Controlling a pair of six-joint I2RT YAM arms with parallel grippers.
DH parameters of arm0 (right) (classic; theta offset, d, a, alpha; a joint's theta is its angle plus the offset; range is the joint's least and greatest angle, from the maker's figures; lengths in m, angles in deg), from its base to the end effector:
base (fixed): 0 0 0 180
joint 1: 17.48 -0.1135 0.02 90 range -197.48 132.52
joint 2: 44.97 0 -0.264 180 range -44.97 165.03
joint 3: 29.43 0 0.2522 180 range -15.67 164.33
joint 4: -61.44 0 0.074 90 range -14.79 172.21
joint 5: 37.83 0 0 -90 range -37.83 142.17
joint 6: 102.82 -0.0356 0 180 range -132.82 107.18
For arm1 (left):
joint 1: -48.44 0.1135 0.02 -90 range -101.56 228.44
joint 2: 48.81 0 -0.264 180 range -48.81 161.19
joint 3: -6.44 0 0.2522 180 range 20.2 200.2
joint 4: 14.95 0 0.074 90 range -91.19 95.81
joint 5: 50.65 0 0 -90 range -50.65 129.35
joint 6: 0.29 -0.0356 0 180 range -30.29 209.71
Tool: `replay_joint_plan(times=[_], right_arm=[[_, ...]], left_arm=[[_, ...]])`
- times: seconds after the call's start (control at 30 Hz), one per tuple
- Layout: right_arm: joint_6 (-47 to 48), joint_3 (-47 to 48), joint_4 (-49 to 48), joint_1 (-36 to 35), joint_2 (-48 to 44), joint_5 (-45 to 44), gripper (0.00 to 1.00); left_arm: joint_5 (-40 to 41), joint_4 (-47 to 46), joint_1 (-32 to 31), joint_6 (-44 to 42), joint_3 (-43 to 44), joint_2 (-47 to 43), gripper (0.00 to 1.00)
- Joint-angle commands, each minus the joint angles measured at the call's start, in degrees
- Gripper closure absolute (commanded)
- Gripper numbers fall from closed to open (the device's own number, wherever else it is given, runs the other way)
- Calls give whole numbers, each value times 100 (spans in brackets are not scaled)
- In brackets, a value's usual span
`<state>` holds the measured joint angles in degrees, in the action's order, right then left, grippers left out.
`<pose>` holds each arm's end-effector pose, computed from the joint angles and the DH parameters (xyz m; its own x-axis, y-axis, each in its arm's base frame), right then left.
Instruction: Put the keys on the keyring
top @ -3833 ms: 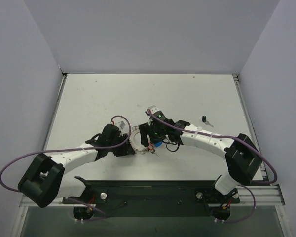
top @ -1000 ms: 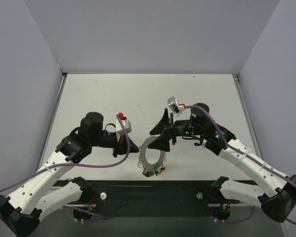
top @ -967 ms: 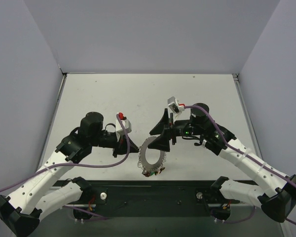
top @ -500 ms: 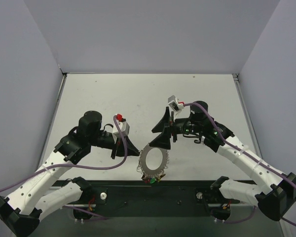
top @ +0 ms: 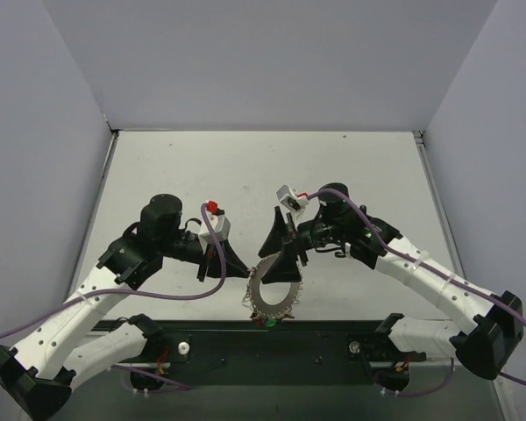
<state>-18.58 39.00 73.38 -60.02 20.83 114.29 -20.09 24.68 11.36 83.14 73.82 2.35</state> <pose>0.1653 0.1944 0.3512 -0.2148 -0.1334 -0.9675 -0.9421 -0.2330 0.2413 0.1260 -0.1337 0.3530 -0.2077 0.2299 -0.9508 0.9671 -0.0978 -0.2349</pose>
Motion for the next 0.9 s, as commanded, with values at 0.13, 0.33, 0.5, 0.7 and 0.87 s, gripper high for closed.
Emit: replay_joint_plan(times=[0.13,0.33,0.5,0.7,0.87], right_arm=[[233,439,59,-70,284,748,33],[189,553,112,-70,372,871,85],[163,553,121,-52,267,862,100],[189,509,138,0,117,950,100],[224,509,139,27,56,1056,100]], left_arm=[[-340,-627,-19,85,342,-9,100],[-112,-662,-19,121,307,-114,100],[774,-478,-10,94,324,-325,93],[1979,-652,-1,349,210,-931,31],[1937,-829,-1,490,122,-1073,25]])
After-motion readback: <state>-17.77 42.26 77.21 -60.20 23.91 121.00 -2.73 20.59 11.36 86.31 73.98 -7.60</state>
